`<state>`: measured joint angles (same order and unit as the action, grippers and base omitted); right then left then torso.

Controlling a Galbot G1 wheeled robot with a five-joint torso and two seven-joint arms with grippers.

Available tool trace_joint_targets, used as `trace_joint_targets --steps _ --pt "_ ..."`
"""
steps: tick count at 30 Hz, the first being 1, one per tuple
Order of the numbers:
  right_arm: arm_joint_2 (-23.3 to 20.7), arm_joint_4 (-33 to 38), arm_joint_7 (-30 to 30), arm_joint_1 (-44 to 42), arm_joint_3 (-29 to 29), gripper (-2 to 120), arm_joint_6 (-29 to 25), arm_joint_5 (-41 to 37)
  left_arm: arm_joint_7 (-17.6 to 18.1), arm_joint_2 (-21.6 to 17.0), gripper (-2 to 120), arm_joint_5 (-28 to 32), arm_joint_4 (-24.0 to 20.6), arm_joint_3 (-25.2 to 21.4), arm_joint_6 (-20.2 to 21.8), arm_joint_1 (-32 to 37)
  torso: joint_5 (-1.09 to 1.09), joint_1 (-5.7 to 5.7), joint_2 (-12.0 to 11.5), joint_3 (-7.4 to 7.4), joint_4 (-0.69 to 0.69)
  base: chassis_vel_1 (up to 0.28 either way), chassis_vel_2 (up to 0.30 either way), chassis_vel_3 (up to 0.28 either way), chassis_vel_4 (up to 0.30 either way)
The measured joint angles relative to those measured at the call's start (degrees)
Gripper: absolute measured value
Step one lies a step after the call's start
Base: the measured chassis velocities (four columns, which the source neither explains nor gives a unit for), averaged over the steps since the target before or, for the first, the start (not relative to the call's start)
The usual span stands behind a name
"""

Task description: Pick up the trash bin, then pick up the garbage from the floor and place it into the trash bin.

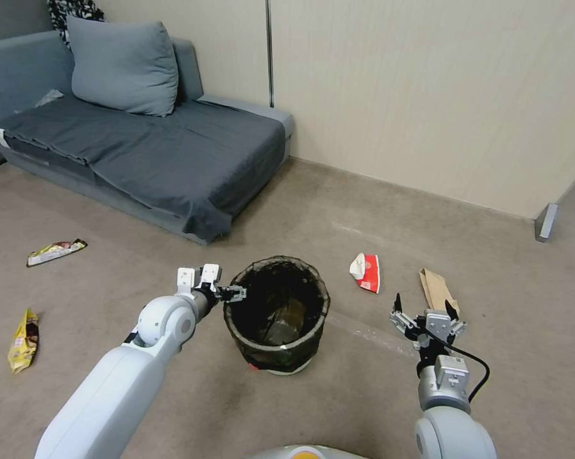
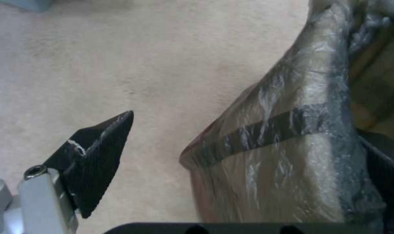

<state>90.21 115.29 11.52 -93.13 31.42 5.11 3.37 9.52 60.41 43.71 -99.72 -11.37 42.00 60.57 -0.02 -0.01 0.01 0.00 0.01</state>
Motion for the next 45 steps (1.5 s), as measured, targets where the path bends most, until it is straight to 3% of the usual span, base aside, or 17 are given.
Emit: trace_joint_targets --steps 15,27,34,40,42,45 --pt "0.03 -0.98 0.28 0.33 0.10 100 -0.09 0.39 -0.82 0.11 100 0.10 -2.84 3.83 0.09 0.43 0.03 0.00 0.00 0.00 0.00 0.000 0.000 0.000 0.000" --pt "0.05 -1.43 0.49 0.70 0.20 100 -0.18 0.44 -0.21 0.35 99 -0.95 -2.32 4.72 0.05 0.40 0.05 0.00 0.01 -0.01 0.00 0.000 0.000 0.000 0.000" --pt "0.08 -1.68 0.73 0.95 0.18 100 -0.19 0.45 0.34 0.33 85 -0.58 -1.90 4.65 0.03 0.54 0.04 -0.01 0.01 -0.01 0.00 0.000 0.000 0.000 0.000" --pt "0.17 -1.75 0.84 1.24 0.11 100 -0.14 0.55 0.76 0.21 63 0.56 -1.88 4.59 0.03 0.62 0.04 0.00 0.00 -0.01 0.00 0.000 0.000 0.000 0.000" --pt "0.17 -1.75 0.84 1.24 0.11 100 -0.13 0.55 0.77 0.21 61 0.60 -1.88 4.59 0.03 0.62 0.03 0.00 0.00 -0.01 0.00 0.000 0.000 0.000 0.000" --pt "0.14 -1.80 0.87 1.20 0.13 100 -0.10 0.58 0.64 0.23 44 0.81 -1.85 4.51 0.03 0.63 0.03 0.00 0.00 0.00 0.00 0.000 0.000 0.000 0.000"
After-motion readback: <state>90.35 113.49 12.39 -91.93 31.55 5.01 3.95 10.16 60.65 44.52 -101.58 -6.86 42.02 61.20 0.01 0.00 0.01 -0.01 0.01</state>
